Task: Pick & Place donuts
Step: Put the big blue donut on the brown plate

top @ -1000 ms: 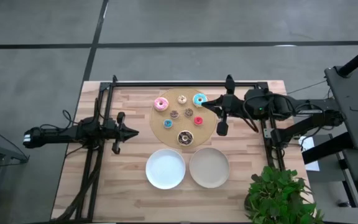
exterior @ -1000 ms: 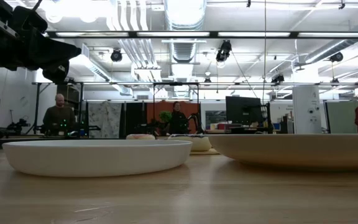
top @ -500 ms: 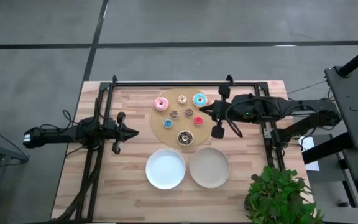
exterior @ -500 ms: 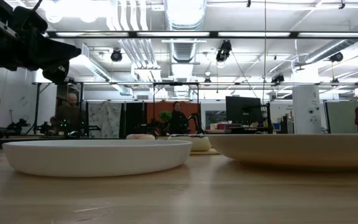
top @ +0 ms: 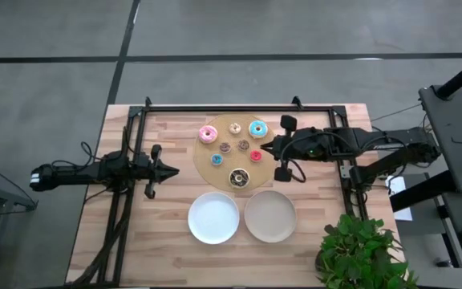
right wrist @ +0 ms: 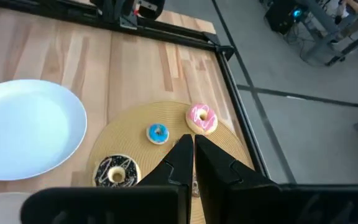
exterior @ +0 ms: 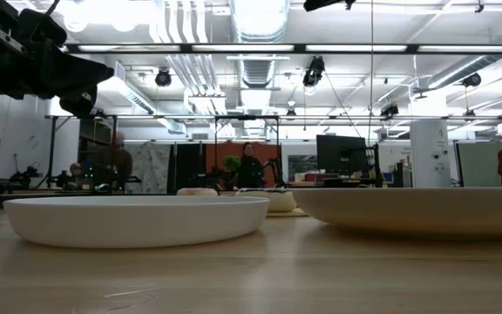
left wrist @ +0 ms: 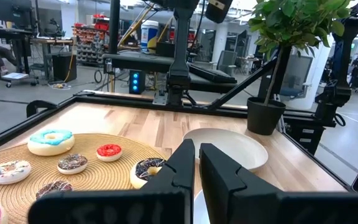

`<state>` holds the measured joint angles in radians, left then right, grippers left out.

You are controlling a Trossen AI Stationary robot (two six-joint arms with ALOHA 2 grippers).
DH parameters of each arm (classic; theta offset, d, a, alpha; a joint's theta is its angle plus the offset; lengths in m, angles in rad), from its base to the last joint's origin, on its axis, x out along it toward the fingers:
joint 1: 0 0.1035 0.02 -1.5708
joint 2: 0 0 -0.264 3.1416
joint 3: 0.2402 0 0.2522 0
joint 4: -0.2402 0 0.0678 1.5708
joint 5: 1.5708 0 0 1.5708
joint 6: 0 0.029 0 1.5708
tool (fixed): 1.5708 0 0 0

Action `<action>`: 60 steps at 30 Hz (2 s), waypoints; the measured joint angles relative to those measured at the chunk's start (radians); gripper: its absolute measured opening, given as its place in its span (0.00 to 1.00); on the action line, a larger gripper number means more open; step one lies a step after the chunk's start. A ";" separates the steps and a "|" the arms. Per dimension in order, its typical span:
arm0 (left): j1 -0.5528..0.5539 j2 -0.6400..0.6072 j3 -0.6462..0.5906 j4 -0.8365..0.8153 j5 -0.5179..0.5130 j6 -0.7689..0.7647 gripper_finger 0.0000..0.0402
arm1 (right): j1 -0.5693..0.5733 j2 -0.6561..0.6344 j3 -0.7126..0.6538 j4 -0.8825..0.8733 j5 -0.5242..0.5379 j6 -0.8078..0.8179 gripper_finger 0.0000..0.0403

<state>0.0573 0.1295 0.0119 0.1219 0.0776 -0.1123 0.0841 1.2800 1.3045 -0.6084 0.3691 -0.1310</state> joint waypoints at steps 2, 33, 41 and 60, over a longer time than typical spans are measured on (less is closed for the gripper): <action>0.000 0.000 0.000 0.000 0.000 0.000 0.00 | -0.001 -0.001 0.000 -0.014 0.000 0.000 0.02; 0.000 0.006 0.000 -0.003 0.000 0.000 0.00 | -0.247 0.151 -0.002 -0.021 -0.066 0.004 0.02; 0.000 0.005 0.000 -0.003 0.000 0.000 0.00 | -0.305 0.154 0.026 -0.055 -0.139 -0.012 0.02; 0.000 0.006 0.000 -0.003 0.000 0.000 0.00 | -0.386 0.385 0.222 -0.150 -0.163 -0.069 0.02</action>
<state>0.0574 0.1352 0.0116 0.1192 0.0776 -0.1123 -0.3015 1.6649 1.5267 -0.7587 0.2059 -0.2003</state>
